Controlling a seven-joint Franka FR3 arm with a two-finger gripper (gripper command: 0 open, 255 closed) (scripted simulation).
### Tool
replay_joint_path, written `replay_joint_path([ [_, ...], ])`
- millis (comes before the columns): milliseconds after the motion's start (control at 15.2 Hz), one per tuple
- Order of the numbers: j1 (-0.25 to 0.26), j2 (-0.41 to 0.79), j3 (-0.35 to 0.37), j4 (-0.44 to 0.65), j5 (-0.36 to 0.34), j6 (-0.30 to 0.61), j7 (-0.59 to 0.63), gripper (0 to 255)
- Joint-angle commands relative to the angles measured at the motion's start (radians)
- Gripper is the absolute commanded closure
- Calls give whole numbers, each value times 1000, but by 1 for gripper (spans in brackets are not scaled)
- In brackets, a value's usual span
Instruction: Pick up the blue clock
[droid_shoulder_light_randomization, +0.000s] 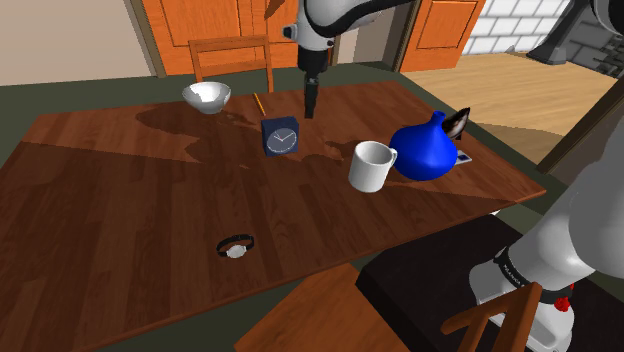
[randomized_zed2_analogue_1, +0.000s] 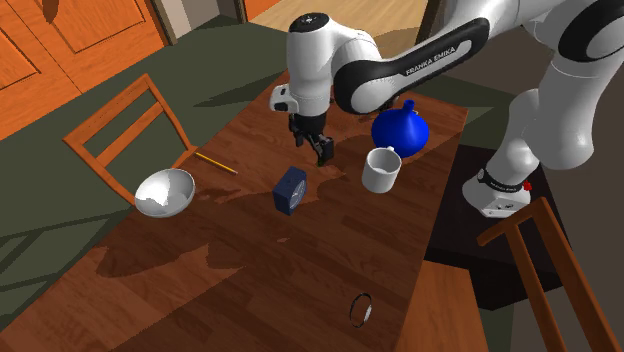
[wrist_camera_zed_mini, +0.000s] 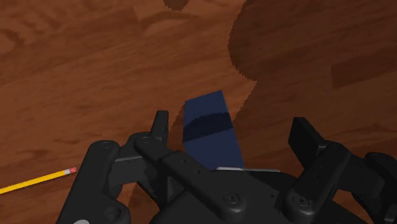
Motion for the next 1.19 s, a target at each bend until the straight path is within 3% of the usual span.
replay_joint_path([
  [0, 14, 69, 12, 67, -16, 5, -32, 0],
  [264, 48, 198, 34, 204, -51, 3, -85, 0],
  [858, 48, 229, 31, 148, -56, 90, -82, 0],
  [924, 48, 228, 31, 146, -56, 91, -82, 255],
  [1122, 48, 228, 31, 148, -56, 90, -82, 255],
])
